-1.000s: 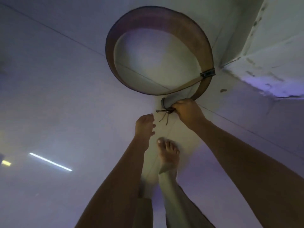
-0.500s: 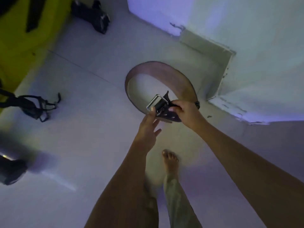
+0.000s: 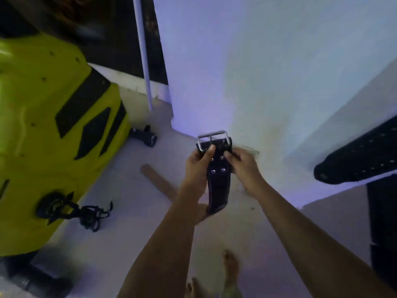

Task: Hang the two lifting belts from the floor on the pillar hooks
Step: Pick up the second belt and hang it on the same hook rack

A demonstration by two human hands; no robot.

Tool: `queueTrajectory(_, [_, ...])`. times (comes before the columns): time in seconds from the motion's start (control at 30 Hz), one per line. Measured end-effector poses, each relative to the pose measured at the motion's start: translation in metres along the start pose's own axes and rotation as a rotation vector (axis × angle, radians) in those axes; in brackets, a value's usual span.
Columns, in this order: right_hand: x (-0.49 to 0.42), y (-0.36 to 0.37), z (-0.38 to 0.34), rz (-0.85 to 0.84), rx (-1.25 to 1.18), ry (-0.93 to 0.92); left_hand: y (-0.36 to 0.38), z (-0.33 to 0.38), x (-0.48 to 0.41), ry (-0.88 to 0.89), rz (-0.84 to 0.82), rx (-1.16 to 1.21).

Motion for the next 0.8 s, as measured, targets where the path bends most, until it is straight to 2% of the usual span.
queueTrajectory(0.1, [0.038, -0.028, -0.058, 0.094, -0.154, -0.034, 0.054, 0.067, 0.017, 0.046, -0.11, -0.092])
queueTrajectory(0.27, [0.09, -0.083, -0.151, 0.199, -0.24, -0.166, 0.139, 0.148, 0.046, 0.128, -0.233, -0.124])
queueTrajectory(0.53, [0.153, -0.179, -0.273, 0.274, -0.226, -0.366, 0.269, 0.229, 0.083, 0.303, -0.33, -0.08])
queueTrajectory(0.8, [0.208, -0.274, -0.351, 0.274, -0.461, -0.563, 0.402, 0.284, 0.134, 0.483, -0.483, -0.159])
Point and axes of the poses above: each hand's wrist, its own x-axis away from the middle knuckle, its own y-axis out of the palm, z = x × y, the point moved 7 cm from there along -x, towards the middle knuckle, and after that the axes turned 6 degrees about -z, right-handed, at the moved point
